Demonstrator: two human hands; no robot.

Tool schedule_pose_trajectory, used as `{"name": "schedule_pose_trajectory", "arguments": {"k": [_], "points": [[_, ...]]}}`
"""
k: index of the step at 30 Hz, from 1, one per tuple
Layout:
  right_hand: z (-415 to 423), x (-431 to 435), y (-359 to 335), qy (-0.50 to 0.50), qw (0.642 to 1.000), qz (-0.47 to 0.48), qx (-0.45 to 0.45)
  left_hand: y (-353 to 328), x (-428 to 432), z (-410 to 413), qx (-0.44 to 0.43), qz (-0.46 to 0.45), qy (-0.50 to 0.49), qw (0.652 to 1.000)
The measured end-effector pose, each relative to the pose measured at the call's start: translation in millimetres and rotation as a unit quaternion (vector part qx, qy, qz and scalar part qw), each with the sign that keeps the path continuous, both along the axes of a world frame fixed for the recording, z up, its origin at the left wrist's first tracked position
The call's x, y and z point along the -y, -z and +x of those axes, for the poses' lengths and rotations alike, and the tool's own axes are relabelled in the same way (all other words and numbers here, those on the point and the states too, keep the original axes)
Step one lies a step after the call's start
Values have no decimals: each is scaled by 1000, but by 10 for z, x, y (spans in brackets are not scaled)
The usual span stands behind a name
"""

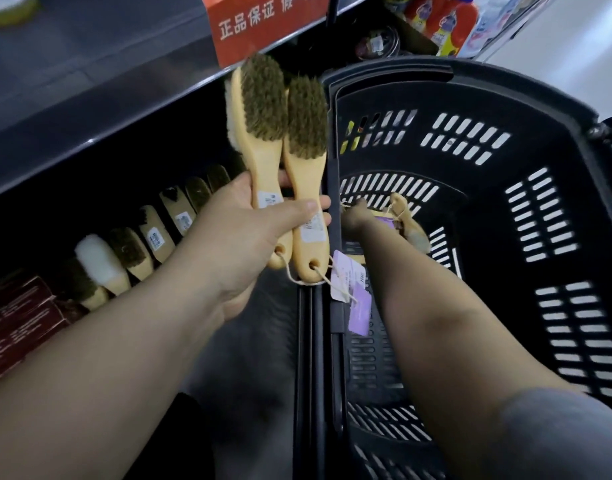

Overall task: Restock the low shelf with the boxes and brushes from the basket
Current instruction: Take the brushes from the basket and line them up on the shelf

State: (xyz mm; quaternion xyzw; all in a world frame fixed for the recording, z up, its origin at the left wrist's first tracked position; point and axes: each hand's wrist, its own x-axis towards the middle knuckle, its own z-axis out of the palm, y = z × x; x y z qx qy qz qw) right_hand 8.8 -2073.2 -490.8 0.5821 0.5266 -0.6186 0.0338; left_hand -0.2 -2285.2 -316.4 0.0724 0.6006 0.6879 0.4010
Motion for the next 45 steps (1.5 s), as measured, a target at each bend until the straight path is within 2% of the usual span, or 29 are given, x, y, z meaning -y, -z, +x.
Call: {"name": "schedule_pose_trajectory", "arguments": {"k": [1,4,7,10,12,19,21,24,30,35,39,40,41,42,44,45], "points": [[34,-15,44,43,999,-15,-3,3,-2,-5,-1,-2,2,1000],[214,-5,183,56,996,69,-14,-4,-14,-23,3,-5,9,1000],[504,10,202,89,990,110,-19,-20,-28,-25,8,-6,6,1000],[744,18,216,125,989,71,-32,-24,-38,-14,1,-18,9,1000],[893,90,62,150,986,24,-71,-31,-31,-2,-7,-26,13,1000],[1489,302,-987,38,958,-101,-266,-90,-12,130,-40,-58,39,997],[1611,399,-1209,14,948,-128,-292,-111,-16,215,-43,-62,48,996],[1732,551,-1337,5,950,-143,-279,-143,-24,315,-41,-63,52,996],[1798,723,-1253,28,966,-138,-218,-150,-4,321,-27,-65,45,997],[1818,681,-1237,-9,975,-117,-189,-159,30,318,-17,-71,48,996],[1876,677,-1045,-129,991,-22,-40,-180,33,325,-20,-77,53,995],[1898,675,-939,-179,983,30,24,-184,31,324,-19,-76,53,996],[1927,660,-822,-260,955,101,103,-190,28,323,-17,-76,51,996],[1970,641,-721,-344,909,156,176,-193,25,325,-14,-75,50,996],[2041,626,-573,-451,831,169,279,-198,16,329,-7,-72,54,996],[2075,624,-518,-473,815,137,306,-199,13,332,-5,-71,57,996]]}}
